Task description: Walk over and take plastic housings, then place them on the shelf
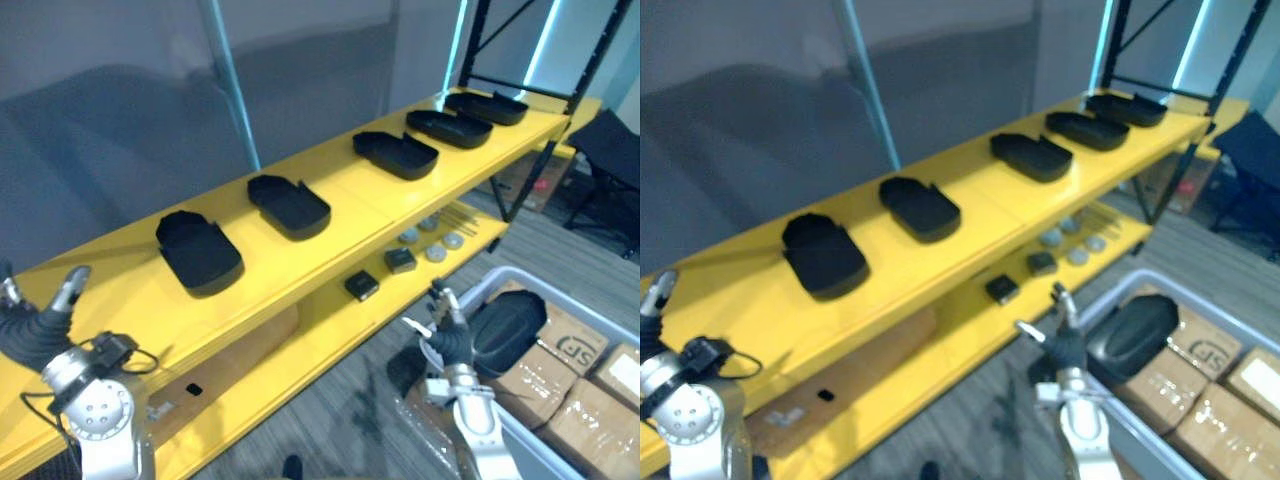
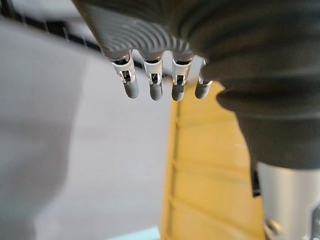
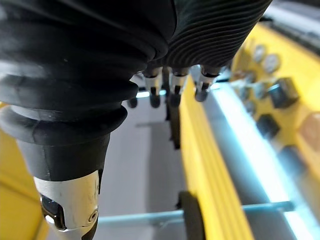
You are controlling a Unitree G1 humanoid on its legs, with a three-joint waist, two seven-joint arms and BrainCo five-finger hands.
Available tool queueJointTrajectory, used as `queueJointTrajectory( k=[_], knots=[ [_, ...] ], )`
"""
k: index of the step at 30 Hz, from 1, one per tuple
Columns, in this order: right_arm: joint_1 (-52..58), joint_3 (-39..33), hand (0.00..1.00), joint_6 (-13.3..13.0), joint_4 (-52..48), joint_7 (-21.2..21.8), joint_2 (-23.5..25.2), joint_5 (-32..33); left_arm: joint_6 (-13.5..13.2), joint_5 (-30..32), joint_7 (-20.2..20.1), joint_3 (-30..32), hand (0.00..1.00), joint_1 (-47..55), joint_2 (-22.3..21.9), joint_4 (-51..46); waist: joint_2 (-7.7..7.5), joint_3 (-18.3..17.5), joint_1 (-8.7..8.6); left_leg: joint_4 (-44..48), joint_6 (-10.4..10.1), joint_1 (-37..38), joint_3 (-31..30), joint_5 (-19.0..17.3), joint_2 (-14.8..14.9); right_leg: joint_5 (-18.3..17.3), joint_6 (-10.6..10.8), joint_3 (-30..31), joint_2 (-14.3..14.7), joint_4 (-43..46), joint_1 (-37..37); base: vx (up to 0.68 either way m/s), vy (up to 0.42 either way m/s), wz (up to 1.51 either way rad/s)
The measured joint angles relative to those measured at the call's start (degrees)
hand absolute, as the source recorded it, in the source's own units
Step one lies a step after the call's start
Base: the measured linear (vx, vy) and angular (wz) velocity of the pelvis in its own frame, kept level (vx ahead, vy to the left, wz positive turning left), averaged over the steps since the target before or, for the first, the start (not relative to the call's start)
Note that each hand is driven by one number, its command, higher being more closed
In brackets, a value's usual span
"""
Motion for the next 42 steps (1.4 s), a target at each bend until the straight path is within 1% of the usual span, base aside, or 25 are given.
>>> queueJointTrajectory(
  k=[2,3,6,9,10,12,14,15,17,18,20,21,23,25,26,29,31,32,33,34,36,38,39,40,42],
  knots=[
    [-4.01,0.32,0.0,-0.12,-0.72,-1.08,-0.31,0.48,-1.07,-0.12,-6.62,-3.63,0.0,0.0,0.0,-0.57,-0.3,0.2,0.38,0.0,0.02,-0.02,-0.12,0.12,-0.08,0.12,0.05,-0.05,0.0,0.0,0.04,-0.01,0.008,0.02],
    [-5.52,0.31,0.0,-0.19,-1.54,-1.06,-0.34,1.38,-1.1,-0.04,-9.52,-5.3,0.0,0.0,0.0,-1.16,-0.41,0.27,0.87,-0.02,-0.01,-0.1,-0.28,0.14,-0.15,0.13,0.05,-0.19,-0.01,0.0,0.05,-0.02,0.014,0.05],
    [-8.5,0.5,0.0,-0.59,-1.62,-1.08,-0.67,3.08,-0.82,0.15,-13.41,-6.95,0.0,0.02,0.04,-1.34,-0.43,0.31,1.43,-0.05,0.04,-0.63,-1.59,0.49,-0.4,0.12,0.05,-1.7,-0.1,-0.16,0.49,-0.02,-0.002,0.21],
    [-11.57,1.21,0.0,-0.56,0.52,-1.14,-0.96,3.06,-0.83,-1.09,-15.37,-6.95,0.0,0.04,0.03,-1.33,-0.54,0.7,1.67,-0.07,0.09,-1.02,-2.87,0.73,-0.71,0.13,0.06,-3.0,-0.09,-0.25,0.96,-0.02,0.002,0.24],
    [-13.38,1.27,0.0,-0.3,2.47,-1.52,-0.94,3.01,-0.84,-4.11,-18.83,-7.36,0.0,0.21,-0.02,-1.34,-0.8,0.94,2.47,-0.07,0.19,-1.09,-3.33,0.78,-0.77,0.13,0.06,-3.46,-0.07,-0.26,1.12,-0.02,-0.002,0.19],
    [-14.47,1.25,0.0,0.04,3.33,-2.66,-0.95,2.95,-0.85,-6.39,-23.91,-7.7,0.0,0.95,0.0,-1.33,-1.05,1.13,2.99,-0.08,0.18,-1.41,-3.8,0.77,-0.84,0.13,0.05,-4.0,-0.09,-0.27,1.13,-0.02,-0.002,0.2],
    [-15.16,1.25,0.0,0.01,3.36,-3.89,-0.95,2.95,-0.75,-9.7,-33.66,-9.4,0.0,2.32,0.05,-1.33,-1.13,1.6,3.5,-0.08,0.46,-2.03,-4.08,0.99,-1.01,0.16,0.11,-5.08,-0.23,-0.28,1.19,-0.01,0.001,0.25],
    [-15.37,1.29,0.0,0.01,3.4,-4.08,-0.94,2.9,-0.56,-10.91,-36.46,-9.75,0.0,2.5,0.06,-1.34,-1.13,1.75,3.69,-0.08,0.48,-2.03,-4.07,1.0,-1.01,0.19,0.14,-5.08,-0.27,-0.29,1.22,-0.01,0.004,0.08],
    [-16.26,1.13,0.0,-0.14,3.42,-5.27,-0.97,2.38,0.61,-15.12,-45.09,-11.34,0.0,2.5,0.79,-1.37,-1.18,2.13,3.83,-0.09,0.52,-2.01,-3.99,1.03,-1.09,0.23,0.2,-5.23,-0.39,-0.33,1.38,0.0,0.0,0.0],
    [-16.44,1.13,0.0,-0.18,3.42,-5.66,-1.0,2.24,0.78,-15.84,-46.68,-11.63,0.0,2.48,0.8,-1.37,-1.2,2.2,3.79,-0.09,0.53,-2.02,-3.95,1.03,-1.09,0.23,0.21,-5.26,-0.4,-0.33,1.4,0.0,0.0,0.0],
    [-16.59,0.28,0.0,-0.72,3.45,-7.31,-1.25,0.8,1.79,-19.05,-51.79,-13.34,0.0,1.72,1.11,-1.37,-1.38,2.42,3.67,-0.09,0.53,-2.03,-3.61,1.03,-1.06,0.24,0.21,-5.3,-0.36,-0.35,1.39,0.0,0.0,0.0],
    [-16.59,-0.21,0.0,-0.83,3.45,-7.55,-1.35,0.81,2.14,-19.91,-52.85,-14.02,0.0,1.38,1.31,-1.38,-1.4,2.44,3.65,-0.09,0.53,-2.04,-3.35,1.03,-1.04,0.24,0.21,-5.3,-0.35,-0.35,1.39,0.0,0.0,0.0],
    [-16.34,-2.87,0.0,-1.74,3.34,-8.51,-1.58,0.94,4.0,-21.35,-56.03,-17.77,0.0,0.63,2.01,-1.43,-1.43,2.46,3.15,-0.09,0.6,-2.05,-2.44,1.08,-0.66,0.25,0.21,-5.13,-0.4,-0.37,1.32,0.01,-0.013,-0.02],
    [-15.57,-4.91,0.0,-2.28,2.71,-8.42,-1.57,1.46,5.44,-21.6,-57.22,-20.67,0.0,0.34,2.2,-1.43,-1.52,2.51,2.78,-0.09,0.7,-2.06,-1.78,1.15,-0.51,0.38,0.13,-4.61,-0.38,-0.37,0.99,0.02,-0.01,-0.16],
    [-12.83,-7.36,0.0,-2.27,0.66,-8.18,-1.57,2.25,7.26,-21.56,-57.52,-23.75,0.0,-0.42,2.29,-0.99,-1.73,2.64,2.51,-0.1,0.86,-2.06,-0.65,1.26,-0.14,0.55,-0.01,-3.83,-0.25,-0.41,0.51,0.02,0.0,-0.25],
    [-8.09,-9.62,0.0,-2.02,-2.22,-6.85,-1.53,3.16,8.64,-21.12,-57.29,-26.74,0.0,-1.11,2.24,0.91,-1.9,2.73,1.83,-0.11,0.89,-2.05,0.7,1.27,0.03,0.78,-0.1,-2.29,-0.09,-0.34,-0.29,0.01,0.021,-0.28],
    [-2.62,-11.36,0.0,-0.8,-4.5,-5.26,-1.44,4.18,10.36,-16.72,-56.95,-29.99,0.0,-1.13,2.36,3.44,-1.93,2.75,0.57,-0.12,0.88,-1.94,2.74,1.2,0.44,1.13,-0.13,-0.25,0.01,-0.34,-1.35,0.0,0.02,-0.42],
    [-1.43,-11.67,0.0,-0.49,-4.55,-4.78,-1.37,4.97,10.77,-15.48,-56.89,-31.08,0.0,-1.11,2.39,3.94,-1.94,2.76,0.15,-0.13,0.87,-1.95,3.2,1.17,0.55,1.25,-0.09,0.19,0.05,-0.34,-1.69,-0.01,0.019,-0.46],
    [1.5,-12.52,0.0,0.45,-4.51,-4.25,-0.63,6.06,12.02,-14.23,-56.87,-33.58,0.0,-1.25,2.47,5.46,-1.93,2.81,-0.84,-0.15,0.83,-1.94,4.07,1.13,0.82,1.48,-0.12,1.3,0.22,-0.32,-2.32,-0.01,0.01,-0.33],
    [2.73,-12.81,0.0,0.59,-4.42,-4.19,-0.16,6.63,12.54,-13.54,-56.69,-34.32,0.0,-1.28,2.41,6.13,-1.93,2.81,-1.13,-0.15,0.82,-1.86,4.55,1.11,0.96,1.57,-0.15,1.69,0.27,-0.32,-2.63,-0.02,0.009,-0.42],
    [6.45,-12.9,0.0,0.7,-4.17,-3.31,1.31,7.89,14.52,-12.42,-54.98,-36.65,0.0,-1.31,2.39,8.71,-1.87,2.85,-2.01,-0.15,0.74,-1.74,5.78,1.04,1.35,1.76,-0.25,2.99,0.53,-0.22,-3.42,-0.02,0.003,-0.36],
    [10.69,-12.51,0.0,0.69,-3.51,-1.86,3.41,9.99,16.01,-9.11,-49.43,-38.89,0.0,-1.35,1.89,14.14,-1.91,2.97,-2.07,-0.15,0.49,-1.23,7.46,0.89,2.18,1.93,-0.7,4.79,1.17,-0.33,-4.09,-0.03,-0.011,-0.4],
    [11.34,-12.42,0.0,0.69,-3.06,-1.74,3.73,10.19,16.44,-8.47,-48.33,-38.9,0.0,-1.29,1.59,15.4,-1.95,3.06,-2.08,-0.15,0.41,-1.0,7.76,0.84,2.33,1.87,-0.83,4.97,1.28,-0.46,-4.1,-0.05,-0.021,-0.25],
    [12.47,-12.3,0.0,0.69,-1.7,-0.52,4.33,10.41,16.64,-7.39,-44.2,-39.02,0.0,-1.0,1.15,17.05,-2.04,3.1,-2.13,-0.15,0.11,-0.88,7.93,0.73,2.63,1.83,-1.03,5.1,1.54,-0.47,-4.2,-0.05,-0.019,-0.12],
    [13.13,-11.77,0.0,0.69,-0.55,0.77,4.49,10.59,16.62,-6.56,-40.41,-38.66,0.0,-0.45,0.65,17.13,-2.14,3.17,-1.95,-0.15,0.1,-0.97,7.96,0.74,2.9,1.9,-1.19,5.09,1.76,-0.46,-4.4,-0.04,-0.015,-0.05]
  ],
)
